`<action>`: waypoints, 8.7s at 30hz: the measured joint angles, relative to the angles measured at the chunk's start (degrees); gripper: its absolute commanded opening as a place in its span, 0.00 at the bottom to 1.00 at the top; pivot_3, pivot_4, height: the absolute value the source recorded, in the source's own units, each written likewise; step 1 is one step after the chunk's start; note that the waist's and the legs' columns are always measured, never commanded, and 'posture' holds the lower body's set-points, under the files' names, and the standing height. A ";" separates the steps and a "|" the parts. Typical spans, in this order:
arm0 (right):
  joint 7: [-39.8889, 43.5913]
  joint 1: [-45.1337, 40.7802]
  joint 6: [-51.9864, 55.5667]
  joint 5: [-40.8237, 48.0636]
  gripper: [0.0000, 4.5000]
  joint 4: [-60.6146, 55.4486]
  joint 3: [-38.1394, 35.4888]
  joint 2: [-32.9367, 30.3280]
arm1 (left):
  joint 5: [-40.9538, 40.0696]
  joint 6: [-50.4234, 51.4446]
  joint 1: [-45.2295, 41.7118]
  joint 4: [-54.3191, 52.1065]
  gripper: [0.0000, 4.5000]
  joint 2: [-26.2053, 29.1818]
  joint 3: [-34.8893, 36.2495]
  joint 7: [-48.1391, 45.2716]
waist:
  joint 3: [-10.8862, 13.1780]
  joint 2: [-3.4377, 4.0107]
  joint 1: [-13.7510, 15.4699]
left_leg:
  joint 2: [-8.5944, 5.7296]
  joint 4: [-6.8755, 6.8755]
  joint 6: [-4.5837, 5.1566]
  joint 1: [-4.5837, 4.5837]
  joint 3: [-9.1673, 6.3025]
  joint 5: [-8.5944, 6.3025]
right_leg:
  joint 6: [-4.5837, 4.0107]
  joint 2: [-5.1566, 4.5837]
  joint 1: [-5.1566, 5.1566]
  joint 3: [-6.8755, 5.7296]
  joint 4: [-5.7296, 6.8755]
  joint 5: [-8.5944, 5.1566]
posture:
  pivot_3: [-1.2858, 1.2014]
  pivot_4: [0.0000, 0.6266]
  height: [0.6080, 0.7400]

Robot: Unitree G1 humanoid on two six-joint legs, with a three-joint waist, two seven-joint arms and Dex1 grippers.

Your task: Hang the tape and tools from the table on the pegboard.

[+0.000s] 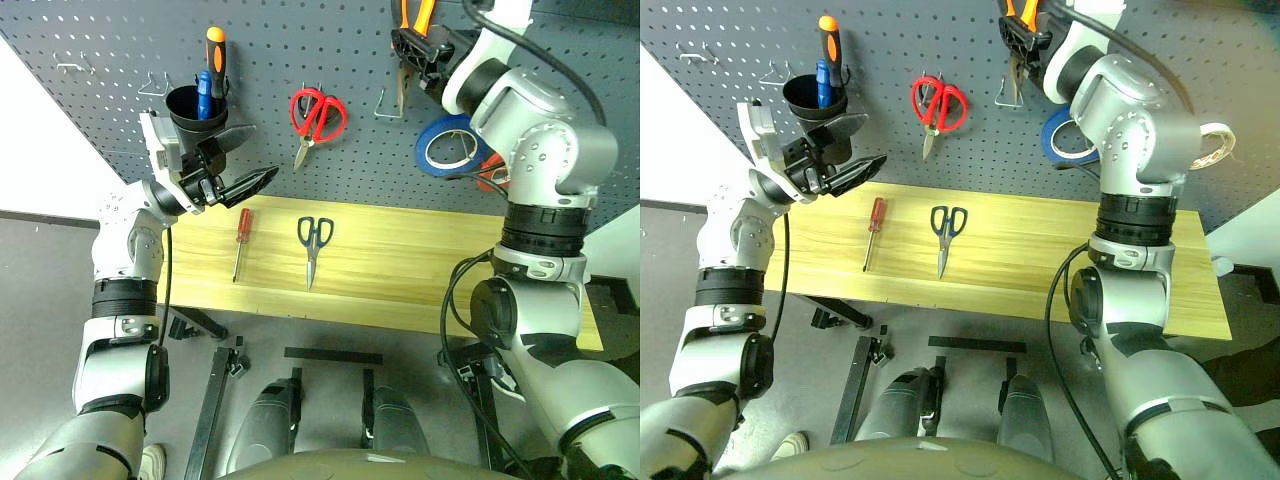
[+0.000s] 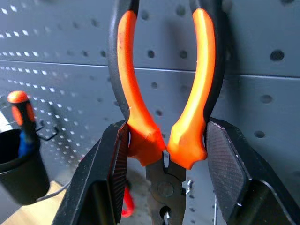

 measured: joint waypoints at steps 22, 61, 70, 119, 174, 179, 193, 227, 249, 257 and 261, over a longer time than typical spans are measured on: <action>-4.23 4.65 -5.24 -2.20 0.46 5.96 3.13 0.50 | 3.06 -3.16 0.00 2.83 1.00 -0.36 -0.73 0.96 | -0.63 0.00 -0.01 | 0.00 0.03 -0.01 0.02 -0.01 0.01 | 0.00 0.01 0.03 0.04 0.02 0.00 | 0.58 0.18 1.00; 25.64 45.92 3.78 12.17 0.99 -29.68 6.10 -24.50 | 21.88 21.18 10.12 -8.14 1.00 -8.18 -15.96 30.56 | -1.25 -0.16 1.69 | -0.04 0.27 0.15 0.25 -0.09 -0.09 | 0.01 0.02 0.49 0.12 -0.09 -0.01 | 0.57 0.30 1.00; 33.73 48.16 -4.72 9.11 0.99 -24.78 7.95 -29.10 | 28.18 32.24 11.07 -7.74 1.00 -16.69 -21.87 43.10 | -0.61 -0.24 1.47 | 0.02 0.27 0.39 0.32 -0.12 -0.23 | 0.00 0.05 0.57 0.12 -0.16 -0.01 | 0.56 0.46 1.00; 42.74 45.88 -9.23 5.67 1.00 -12.56 8.49 -33.40 | 30.09 33.89 -0.28 8.79 0.67 -35.41 -13.04 81.21 | 6.75 -0.24 1.58 | 0.11 0.20 0.45 0.09 -0.13 -0.29 | -0.01 -0.09 0.59 0.14 -0.89 -0.01 | 0.53 0.66 1.00; 42.82 41.47 -3.95 27.64 1.00 -24.94 -7.68 -33.34 | 13.52 -3.52 17.04 -23.82 0.13 -8.58 -9.60 26.85 | 4.51 0.21 5.00 | -0.06 0.04 0.14 -0.04 0.04 -0.16 | 0.04 -0.04 0.61 -0.12 -1.08 0.09 | 0.56 0.25 1.00; 42.25 40.68 -3.82 28.56 1.00 -24.98 -7.91 -33.56 | 12.84 -3.99 16.00 -22.89 0.13 -10.39 -9.52 27.81 | 3.61 0.23 4.56 | -0.01 0.05 0.15 0.01 0.07 -0.15 | 0.08 0.05 0.66 -0.13 -1.08 0.13 | 0.56 0.23 1.00; 40.36 40.58 -3.85 28.79 1.00 -25.14 -7.99 -33.63 | 16.66 -6.34 8.75 -12.73 0.13 -12.87 -12.43 28.87 | 2.24 0.11 4.39 | -0.03 0.21 0.15 0.02 0.00 -0.14 | 0.09 0.06 0.78 -0.19 -1.04 0.14 | 0.54 0.23 1.00; 36.56 42.94 -3.57 29.82 1.00 -26.38 -9.32 -34.07 | 23.40 -14.78 -8.64 18.95 0.50 -18.31 -11.34 39.55 | 1.85 -0.03 1.60 | -0.04 0.28 0.17 0.04 -0.04 -0.14 | 0.10 0.05 0.79 -0.20 -0.92 0.15 | 0.53 0.22 1.00; 36.48 47.87 -3.60 27.78 1.00 -31.42 -2.24 -33.30 | 20.19 3.77 10.02 -10.22 1.00 -9.81 -9.88 39.20 | 0.39 0.06 1.79 | -0.03 0.32 0.16 0.15 -0.23 -0.14 | 0.10 0.05 0.87 -0.16 -0.85 0.15 | 0.57 0.23 1.00; 30.41 44.80 0.00 23.53 1.00 -28.04 8.77 -26.87 | 25.66 26.24 7.49 -6.42 1.00 -9.72 -9.94 51.80 | 0.26 0.01 1.75 | -0.04 0.38 0.16 0.29 -0.23 -0.13 | 0.10 0.08 0.87 -0.04 -0.73 0.15 | 0.58 0.28 1.00; 29.52 39.24 -0.04 19.51 1.00 -21.91 12.18 -25.02 | 26.58 28.95 1.86 3.61 1.00 -9.92 -9.92 53.45 | 0.28 -0.02 1.71 | -0.04 0.38 0.16 0.28 -0.23 -0.13 | 0.10 0.08 0.88 -0.04 -0.73 0.15 | 0.58 0.35 1.00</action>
